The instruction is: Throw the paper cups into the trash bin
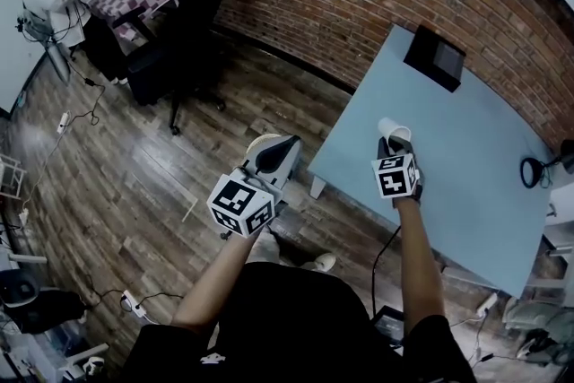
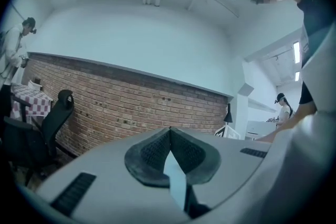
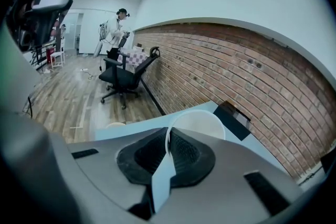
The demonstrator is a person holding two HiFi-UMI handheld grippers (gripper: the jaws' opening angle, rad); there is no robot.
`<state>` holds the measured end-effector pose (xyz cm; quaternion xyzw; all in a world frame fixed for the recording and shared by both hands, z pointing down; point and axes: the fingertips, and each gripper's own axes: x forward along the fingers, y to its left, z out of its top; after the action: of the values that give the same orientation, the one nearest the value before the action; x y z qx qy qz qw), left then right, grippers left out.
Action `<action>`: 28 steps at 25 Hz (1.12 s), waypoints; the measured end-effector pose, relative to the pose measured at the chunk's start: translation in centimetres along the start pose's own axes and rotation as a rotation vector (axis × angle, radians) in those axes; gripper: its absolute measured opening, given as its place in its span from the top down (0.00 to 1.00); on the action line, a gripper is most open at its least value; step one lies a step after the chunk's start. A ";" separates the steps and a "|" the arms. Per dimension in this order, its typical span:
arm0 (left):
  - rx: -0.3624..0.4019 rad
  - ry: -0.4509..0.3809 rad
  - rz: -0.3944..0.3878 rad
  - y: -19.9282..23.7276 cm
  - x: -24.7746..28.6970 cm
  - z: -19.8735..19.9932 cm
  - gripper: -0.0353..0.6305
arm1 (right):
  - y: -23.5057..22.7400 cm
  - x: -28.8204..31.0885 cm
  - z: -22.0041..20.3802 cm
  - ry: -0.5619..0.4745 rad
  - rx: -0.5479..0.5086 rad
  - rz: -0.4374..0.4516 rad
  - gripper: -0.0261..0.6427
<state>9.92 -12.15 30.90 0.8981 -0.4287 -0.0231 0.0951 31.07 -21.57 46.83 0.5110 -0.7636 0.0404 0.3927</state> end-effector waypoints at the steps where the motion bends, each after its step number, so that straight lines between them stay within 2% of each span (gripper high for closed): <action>1: 0.000 -0.003 0.010 0.5 -0.3 0.1 0.94 | 0.4 0.1 0.7 -0.012 0.005 0.007 0.94; 7: -0.008 -0.010 0.053 3.2 -1.7 0.1 0.94 | 3.2 0.4 4.5 -0.086 0.062 0.053 0.94; 13: -0.016 -0.011 0.085 5.9 -2.5 0.1 0.94 | 6.0 0.2 9.1 -0.202 0.115 0.122 0.94; 19: -0.015 -0.015 0.118 8.7 -3.2 0.7 0.94 | 8.8 0.2 13.4 -0.294 0.126 0.175 0.94; 28: -0.026 0.001 0.152 13.0 -4.7 0.5 0.94 | 13.0 2.1 17.0 -0.322 0.120 0.212 0.94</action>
<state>-3.00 -16.58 32.69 0.8616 -0.4955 -0.0208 0.1084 10.65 -24.83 40.89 0.4500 -0.8623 0.0449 0.2279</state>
